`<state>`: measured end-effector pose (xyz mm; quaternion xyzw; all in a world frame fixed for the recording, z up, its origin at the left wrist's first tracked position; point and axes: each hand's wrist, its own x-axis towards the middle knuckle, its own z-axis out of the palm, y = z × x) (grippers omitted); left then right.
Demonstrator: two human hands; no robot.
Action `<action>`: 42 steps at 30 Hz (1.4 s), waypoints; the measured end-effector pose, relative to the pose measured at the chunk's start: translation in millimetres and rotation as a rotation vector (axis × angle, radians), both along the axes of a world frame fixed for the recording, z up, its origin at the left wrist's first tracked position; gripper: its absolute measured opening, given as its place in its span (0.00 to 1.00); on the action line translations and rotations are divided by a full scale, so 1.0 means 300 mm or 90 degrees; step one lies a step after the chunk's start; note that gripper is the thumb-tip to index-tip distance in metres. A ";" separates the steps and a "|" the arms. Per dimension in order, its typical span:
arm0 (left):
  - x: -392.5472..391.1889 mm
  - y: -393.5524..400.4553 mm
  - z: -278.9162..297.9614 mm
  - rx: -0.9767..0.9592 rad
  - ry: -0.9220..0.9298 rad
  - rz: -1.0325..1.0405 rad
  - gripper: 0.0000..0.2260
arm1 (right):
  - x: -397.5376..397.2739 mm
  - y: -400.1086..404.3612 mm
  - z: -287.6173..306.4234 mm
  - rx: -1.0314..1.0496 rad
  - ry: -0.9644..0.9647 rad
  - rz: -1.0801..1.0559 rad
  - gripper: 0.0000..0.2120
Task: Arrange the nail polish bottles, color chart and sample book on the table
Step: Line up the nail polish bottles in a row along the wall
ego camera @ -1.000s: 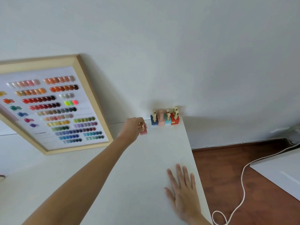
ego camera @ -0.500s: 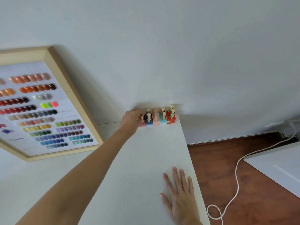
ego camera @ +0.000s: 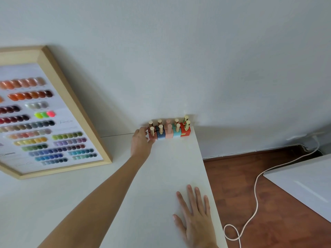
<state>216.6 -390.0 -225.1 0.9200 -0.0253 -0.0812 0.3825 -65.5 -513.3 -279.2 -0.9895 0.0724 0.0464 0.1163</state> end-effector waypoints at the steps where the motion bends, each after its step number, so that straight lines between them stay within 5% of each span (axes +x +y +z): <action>1: 0.005 -0.007 -0.004 -0.013 0.007 0.007 0.18 | 0.000 0.000 -0.001 0.001 0.000 -0.001 0.30; 13: 0.004 -0.023 -0.024 0.025 0.036 0.051 0.22 | 0.000 -0.008 0.006 0.006 0.035 0.011 0.31; 23: -0.332 0.137 0.073 0.029 0.038 -0.047 0.20 | 0.004 -0.006 0.051 0.007 0.065 0.012 0.30; 30: -0.568 0.484 0.238 0.024 0.028 -0.037 0.17 | -0.011 0.019 0.117 0.018 0.069 0.002 0.41; 34: -0.672 0.762 0.330 0.035 0.012 0.035 0.17 | 0.036 0.053 0.178 0.043 0.145 -0.026 0.29; 42: -0.876 1.351 0.487 0.055 -0.051 0.185 0.17 | 0.171 0.447 0.386 0.110 0.024 0.087 0.24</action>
